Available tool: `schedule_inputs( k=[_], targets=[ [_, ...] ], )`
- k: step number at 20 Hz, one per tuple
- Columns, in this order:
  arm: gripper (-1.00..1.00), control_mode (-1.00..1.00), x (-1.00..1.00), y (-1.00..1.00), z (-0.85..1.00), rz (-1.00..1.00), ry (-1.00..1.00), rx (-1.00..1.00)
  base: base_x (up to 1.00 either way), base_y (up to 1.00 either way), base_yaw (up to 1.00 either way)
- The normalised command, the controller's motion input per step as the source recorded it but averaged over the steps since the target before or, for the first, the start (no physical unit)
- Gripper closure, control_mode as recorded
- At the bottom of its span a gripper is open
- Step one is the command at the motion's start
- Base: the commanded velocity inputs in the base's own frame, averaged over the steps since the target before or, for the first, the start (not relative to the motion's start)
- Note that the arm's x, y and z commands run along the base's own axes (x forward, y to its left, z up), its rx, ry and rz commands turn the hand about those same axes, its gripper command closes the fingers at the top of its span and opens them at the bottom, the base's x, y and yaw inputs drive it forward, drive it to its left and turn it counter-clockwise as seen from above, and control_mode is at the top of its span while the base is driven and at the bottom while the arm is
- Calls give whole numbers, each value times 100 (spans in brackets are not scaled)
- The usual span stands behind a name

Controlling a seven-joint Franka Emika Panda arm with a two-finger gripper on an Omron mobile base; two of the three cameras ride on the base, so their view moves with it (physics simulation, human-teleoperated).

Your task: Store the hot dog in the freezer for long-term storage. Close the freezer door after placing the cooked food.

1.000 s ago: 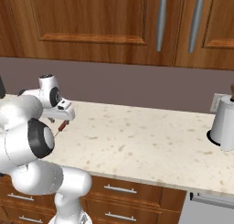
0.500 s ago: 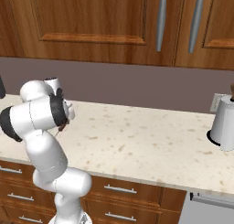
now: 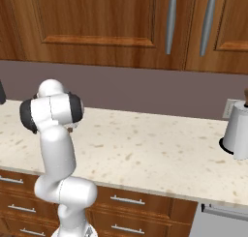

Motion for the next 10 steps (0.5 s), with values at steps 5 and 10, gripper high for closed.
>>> schedule_inputs(
  k=[5,10],
  targets=[
    [-100,-100,19,11,-43,-11,0,0,0,0,0],
    [-100,-100,0,-9,-49,-7,0,-2,0,0,0]
  ],
)
